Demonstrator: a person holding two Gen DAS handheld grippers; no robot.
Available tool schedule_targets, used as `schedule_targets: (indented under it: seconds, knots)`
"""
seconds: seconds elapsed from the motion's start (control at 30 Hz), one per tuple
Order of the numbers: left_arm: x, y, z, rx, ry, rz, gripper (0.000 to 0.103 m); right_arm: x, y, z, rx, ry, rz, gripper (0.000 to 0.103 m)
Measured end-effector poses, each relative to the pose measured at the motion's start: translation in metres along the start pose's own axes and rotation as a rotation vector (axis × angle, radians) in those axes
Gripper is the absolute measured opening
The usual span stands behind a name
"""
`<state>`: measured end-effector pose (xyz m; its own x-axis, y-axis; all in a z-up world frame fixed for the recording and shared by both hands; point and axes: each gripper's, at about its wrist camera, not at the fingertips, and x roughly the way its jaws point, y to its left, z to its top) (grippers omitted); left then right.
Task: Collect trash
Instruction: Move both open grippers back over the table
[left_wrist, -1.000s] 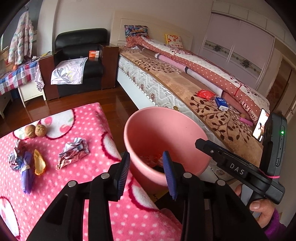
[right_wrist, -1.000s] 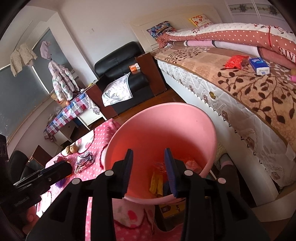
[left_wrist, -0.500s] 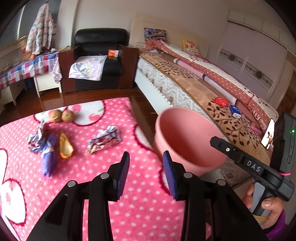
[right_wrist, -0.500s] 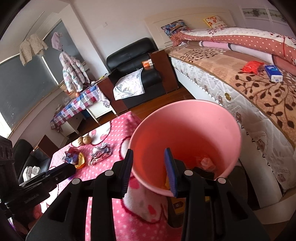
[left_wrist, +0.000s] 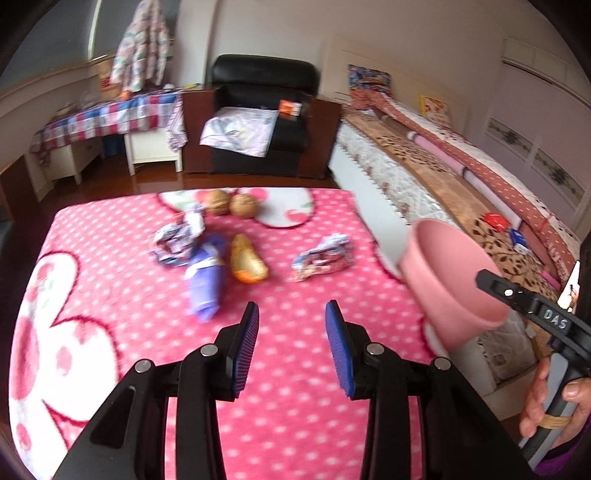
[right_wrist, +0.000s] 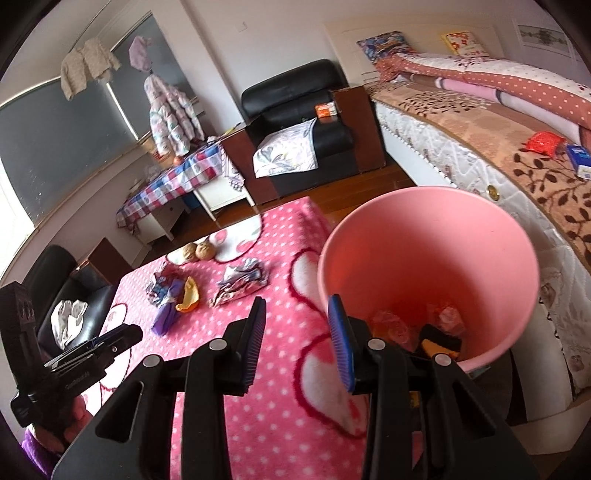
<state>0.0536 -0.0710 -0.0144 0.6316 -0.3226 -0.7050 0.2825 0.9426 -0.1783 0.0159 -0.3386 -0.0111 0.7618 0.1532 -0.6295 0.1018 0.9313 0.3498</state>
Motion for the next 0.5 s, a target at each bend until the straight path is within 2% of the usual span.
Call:
schedule_targets:
  seconds: [0.23, 0.5]
  knots:
    - [0.006, 0.043, -0.004, -0.091, 0.022, 0.059, 0.036, 0.02, 0.016, -0.004, -0.002, 0.05, 0.045, 0.036]
    - [0.03, 0.055, 0.005, -0.136, 0.047, 0.074, 0.036, 0.037, 0.03, -0.006, -0.027, 0.092, 0.083, 0.036]
